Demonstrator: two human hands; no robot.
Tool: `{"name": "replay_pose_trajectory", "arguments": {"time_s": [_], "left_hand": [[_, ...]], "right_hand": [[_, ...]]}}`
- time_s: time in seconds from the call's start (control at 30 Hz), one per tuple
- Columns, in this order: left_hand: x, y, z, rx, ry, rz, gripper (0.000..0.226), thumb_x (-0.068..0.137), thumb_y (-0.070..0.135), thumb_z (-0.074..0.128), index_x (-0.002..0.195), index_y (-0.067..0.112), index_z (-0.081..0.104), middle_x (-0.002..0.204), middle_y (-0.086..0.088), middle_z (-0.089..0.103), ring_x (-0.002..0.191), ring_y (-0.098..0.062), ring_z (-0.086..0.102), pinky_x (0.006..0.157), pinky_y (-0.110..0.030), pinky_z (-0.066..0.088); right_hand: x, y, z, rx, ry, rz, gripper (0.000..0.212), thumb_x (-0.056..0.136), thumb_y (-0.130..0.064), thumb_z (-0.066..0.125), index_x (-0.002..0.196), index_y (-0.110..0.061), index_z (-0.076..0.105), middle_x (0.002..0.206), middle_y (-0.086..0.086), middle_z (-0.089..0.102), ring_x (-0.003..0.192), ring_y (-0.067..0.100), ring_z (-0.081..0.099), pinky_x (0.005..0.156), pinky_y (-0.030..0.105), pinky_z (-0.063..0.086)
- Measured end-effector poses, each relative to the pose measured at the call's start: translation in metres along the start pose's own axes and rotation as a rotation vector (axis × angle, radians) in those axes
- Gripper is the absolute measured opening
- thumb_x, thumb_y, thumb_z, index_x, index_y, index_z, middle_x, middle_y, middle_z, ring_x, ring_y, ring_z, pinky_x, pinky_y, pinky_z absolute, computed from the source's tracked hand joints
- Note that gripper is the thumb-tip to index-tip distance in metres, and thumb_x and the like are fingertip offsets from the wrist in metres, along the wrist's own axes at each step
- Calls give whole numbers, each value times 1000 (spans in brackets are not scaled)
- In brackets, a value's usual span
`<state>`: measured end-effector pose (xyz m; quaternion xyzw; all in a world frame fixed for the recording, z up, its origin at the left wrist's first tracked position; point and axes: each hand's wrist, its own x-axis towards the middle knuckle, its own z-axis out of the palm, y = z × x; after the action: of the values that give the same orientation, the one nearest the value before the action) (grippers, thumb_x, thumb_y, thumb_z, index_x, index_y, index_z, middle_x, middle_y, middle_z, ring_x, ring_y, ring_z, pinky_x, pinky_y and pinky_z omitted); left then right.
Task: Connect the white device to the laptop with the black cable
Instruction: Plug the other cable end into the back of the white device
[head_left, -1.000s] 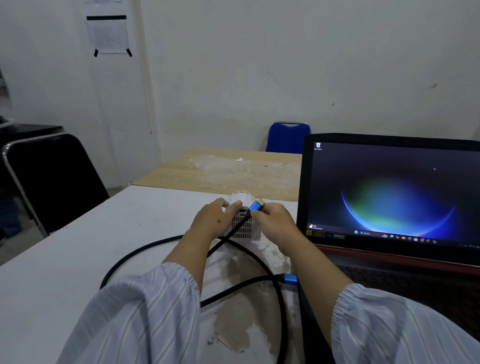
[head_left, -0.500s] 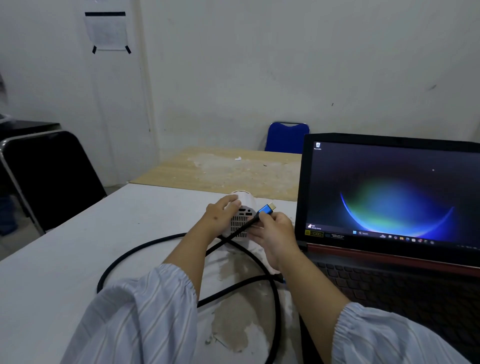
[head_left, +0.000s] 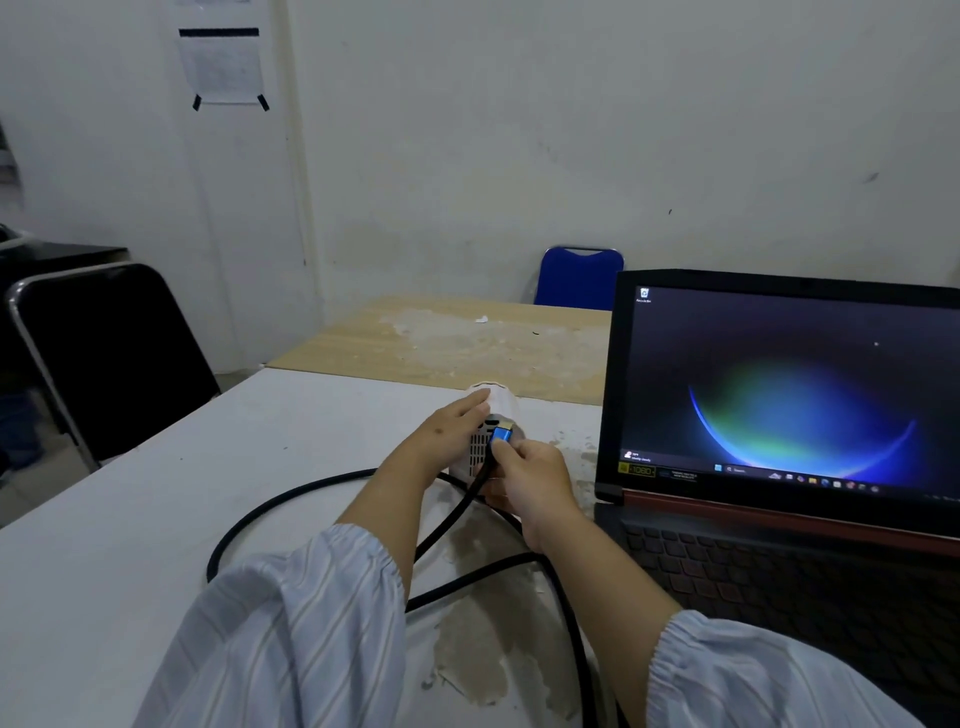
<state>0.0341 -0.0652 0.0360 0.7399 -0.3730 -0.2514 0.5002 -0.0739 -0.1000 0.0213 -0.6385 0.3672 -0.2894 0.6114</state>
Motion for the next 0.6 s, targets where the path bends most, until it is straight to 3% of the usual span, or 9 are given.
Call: {"name": "replay_pose_trajectory", "arguments": {"time_s": [0.1, 0.2, 0.37, 0.6], "left_hand": [[-1, 0, 1, -8, -1, 23, 40, 99, 29, 34, 138, 29, 46, 154, -4, 33, 141, -23, 30, 110, -32, 28], [-1, 0, 0, -13, -3, 38, 38, 99, 27, 34, 133, 27, 52, 150, -6, 39, 138, -23, 35, 102, -27, 30], [1, -1, -2, -20, -9, 51, 37, 99, 25, 36, 131, 23, 55, 148, -7, 43, 136, -23, 38, 106, -30, 32], [0, -1, -2, -61, -15, 56, 36, 99, 24, 37, 130, 23, 56, 148, -8, 43, 135, -24, 38, 105, -31, 33]], "right_hand": [[-1, -1, 3, -8, 1, 1, 31, 90, -21, 51, 64, -7, 59, 72, 24, 61, 68, 29, 55, 67, 39, 46], [-3, -3, 4, 26, -17, 17, 37, 91, -16, 51, 56, -8, 58, 58, 11, 60, 58, 25, 55, 65, 36, 45], [-3, -8, 1, 81, -42, 54, 31, 91, -12, 52, 64, -3, 64, 64, 12, 66, 55, 22, 64, 58, 29, 52], [-4, -18, -2, 193, -46, 154, 22, 90, -10, 54, 70, -4, 60, 61, 11, 64, 46, 19, 61, 47, 26, 49]]}}
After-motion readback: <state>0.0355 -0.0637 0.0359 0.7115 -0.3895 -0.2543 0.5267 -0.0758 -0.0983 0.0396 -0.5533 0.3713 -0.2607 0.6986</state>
